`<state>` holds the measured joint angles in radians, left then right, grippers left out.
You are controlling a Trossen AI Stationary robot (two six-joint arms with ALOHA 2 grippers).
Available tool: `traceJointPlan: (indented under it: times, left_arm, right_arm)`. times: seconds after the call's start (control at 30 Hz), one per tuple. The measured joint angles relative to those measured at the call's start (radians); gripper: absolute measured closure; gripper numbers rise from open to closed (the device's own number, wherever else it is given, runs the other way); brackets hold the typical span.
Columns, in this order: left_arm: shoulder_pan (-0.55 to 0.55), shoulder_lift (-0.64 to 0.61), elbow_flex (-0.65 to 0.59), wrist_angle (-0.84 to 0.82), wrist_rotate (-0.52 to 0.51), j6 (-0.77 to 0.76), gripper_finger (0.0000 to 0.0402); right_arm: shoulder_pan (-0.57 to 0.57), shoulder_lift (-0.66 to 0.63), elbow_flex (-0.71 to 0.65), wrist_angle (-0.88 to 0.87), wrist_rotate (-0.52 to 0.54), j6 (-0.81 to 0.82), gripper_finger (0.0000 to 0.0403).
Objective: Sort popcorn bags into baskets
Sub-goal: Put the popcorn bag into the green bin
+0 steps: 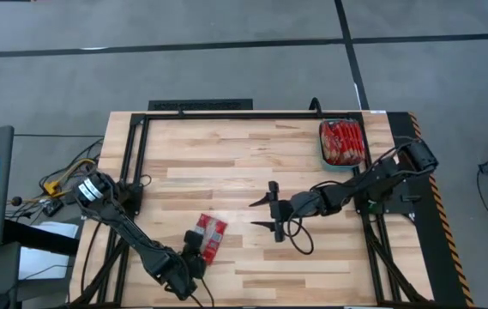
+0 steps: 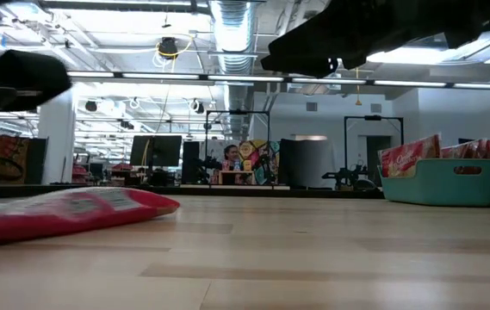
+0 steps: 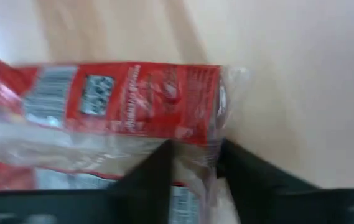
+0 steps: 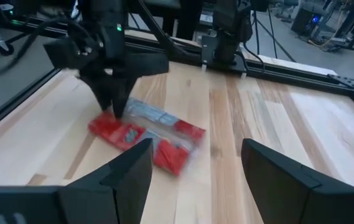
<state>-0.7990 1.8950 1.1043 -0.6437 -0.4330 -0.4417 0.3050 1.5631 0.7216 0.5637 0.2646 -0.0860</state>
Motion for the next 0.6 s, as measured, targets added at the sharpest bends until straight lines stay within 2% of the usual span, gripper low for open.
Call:
traceJointPlan:
  times: [0.07,0.13,0.37,0.6]
  left_arm:
    - [0.009,0.004,-0.001,-0.001,-0.048,0.032,0.0352]
    - [0.02,0.005,-0.003,-0.027,-0.074,0.036,0.0384]
    - [0.022,0.008,0.078,-0.176,-0.19,0.114,0.0399]
    - [0.055,-0.029,0.208,-0.293,-0.297,0.223,0.0401]
  right_arm:
    - [0.0,0.0,0.0,0.001,0.0,0.001,0.0138]
    - [0.0,0.0,0.0,0.0,-0.001,0.001,0.0138]
    - [0.011,0.05,-0.001,0.01,-0.095,-0.048,0.0138]
    - [0.037,0.133,0.063,0.072,-0.103,-0.102,0.0138]
